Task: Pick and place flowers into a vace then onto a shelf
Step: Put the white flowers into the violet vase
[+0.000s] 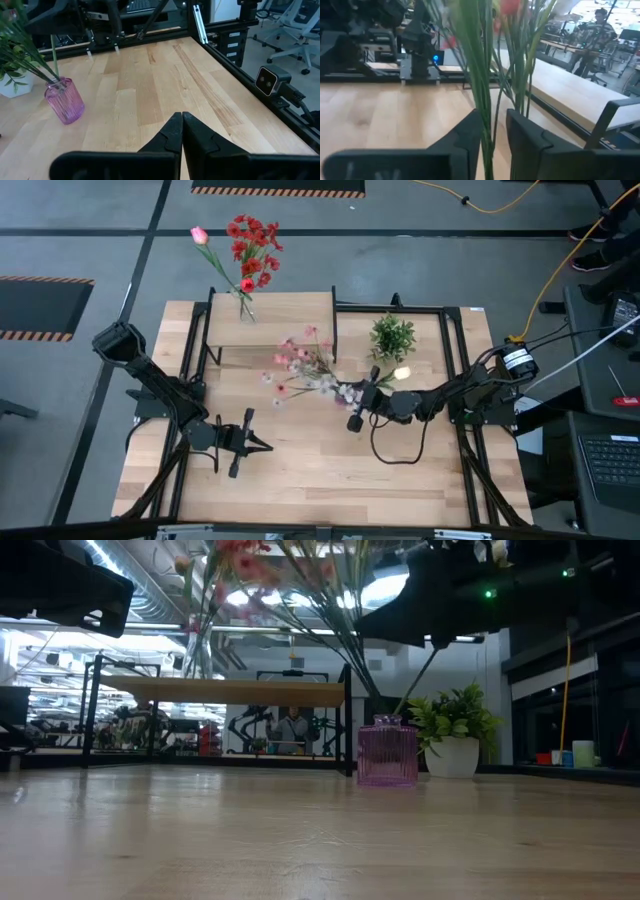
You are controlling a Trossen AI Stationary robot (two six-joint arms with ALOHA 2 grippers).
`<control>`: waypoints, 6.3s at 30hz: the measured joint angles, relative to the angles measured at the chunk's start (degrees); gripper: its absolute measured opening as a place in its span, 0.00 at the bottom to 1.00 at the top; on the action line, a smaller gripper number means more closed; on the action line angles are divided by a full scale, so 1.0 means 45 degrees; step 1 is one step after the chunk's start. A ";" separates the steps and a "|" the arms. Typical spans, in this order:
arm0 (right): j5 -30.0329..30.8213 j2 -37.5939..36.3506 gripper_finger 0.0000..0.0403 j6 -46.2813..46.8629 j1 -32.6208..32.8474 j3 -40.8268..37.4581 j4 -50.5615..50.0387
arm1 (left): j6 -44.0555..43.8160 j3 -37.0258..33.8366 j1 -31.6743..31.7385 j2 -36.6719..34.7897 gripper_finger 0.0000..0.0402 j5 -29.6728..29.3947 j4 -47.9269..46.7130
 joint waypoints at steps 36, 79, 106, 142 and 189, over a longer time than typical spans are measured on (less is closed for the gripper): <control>0.0316 -0.0152 0.30 -0.0668 0.0863 0.0174 0.1100 | -0.0001 0.0000 0.0000 0.0004 0.00 -0.0001 -0.0008; 0.5566 -0.0492 0.01 0.1516 0.6232 0.6474 -0.9862 | 0.0532 0.1873 0.0056 0.1474 0.00 -0.0050 -0.0101; 0.4983 -0.0487 0.03 0.3438 0.6303 0.4918 -1.0180 | -0.2684 0.5060 0.2560 0.6768 0.06 -0.5204 0.1581; 0.4974 -0.0487 0.04 0.3413 0.6303 0.4918 -1.0278 | -0.3176 0.5042 0.5490 0.7353 0.48 -0.4713 0.3525; 0.4974 -0.0487 0.04 0.3408 0.6308 0.4918 -1.0367 | 0.1038 0.6067 0.6535 0.7348 0.46 -0.1663 0.3668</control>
